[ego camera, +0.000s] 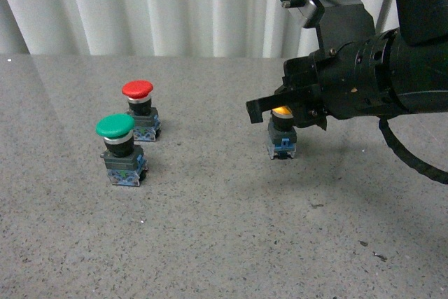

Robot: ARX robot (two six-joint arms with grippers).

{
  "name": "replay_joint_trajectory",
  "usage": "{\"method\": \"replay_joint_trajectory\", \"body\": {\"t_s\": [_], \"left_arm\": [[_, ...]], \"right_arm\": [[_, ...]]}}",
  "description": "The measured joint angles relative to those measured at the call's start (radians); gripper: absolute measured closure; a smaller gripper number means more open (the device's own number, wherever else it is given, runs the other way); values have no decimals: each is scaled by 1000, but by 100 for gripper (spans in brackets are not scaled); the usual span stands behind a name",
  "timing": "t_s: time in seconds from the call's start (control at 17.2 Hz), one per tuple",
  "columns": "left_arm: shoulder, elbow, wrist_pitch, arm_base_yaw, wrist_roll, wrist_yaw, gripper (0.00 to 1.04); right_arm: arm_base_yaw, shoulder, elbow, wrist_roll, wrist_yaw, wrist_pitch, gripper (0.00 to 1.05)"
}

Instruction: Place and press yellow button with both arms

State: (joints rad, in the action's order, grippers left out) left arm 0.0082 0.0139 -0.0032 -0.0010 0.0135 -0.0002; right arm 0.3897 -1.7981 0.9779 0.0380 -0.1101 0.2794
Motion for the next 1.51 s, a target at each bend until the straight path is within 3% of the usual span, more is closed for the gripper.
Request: {"method": "replay_joint_trajectory", "body": {"t_s": [0.35,0.7,0.93,1.1,1.16,1.22,1.28,1.33,1.45,1.51], "left_arm": [[0,0,0,0,0,0,7],[0,0,0,0,0,0,7],[0,0,0,0,0,0,7],[0,0,0,0,0,0,7],[0,0,0,0,0,0,7],[0,0,0,0,0,0,7],[0,0,0,0,0,0,7],[0,0,0,0,0,-1,7],[0,0,0,0,0,0,7],[0,0,0,0,0,0,7]], "right_arm": [[-10,13,-18,-41,-19,-3,103],[-7,137,-8,-186,-75,-67,103],[-5,321,-48,-279,-145,11,103],[-80,509,-195,-360,-182,85,103],[-94,571,-241,-349,-126,140,103],[-105,652,-319,-272,74,214,103],[-150,753,-409,-192,201,207,103],[-223,836,-484,-133,229,181,103],[-394,1037,-671,-76,138,147,103],[-398,1067,-696,-71,135,148,103]]}}
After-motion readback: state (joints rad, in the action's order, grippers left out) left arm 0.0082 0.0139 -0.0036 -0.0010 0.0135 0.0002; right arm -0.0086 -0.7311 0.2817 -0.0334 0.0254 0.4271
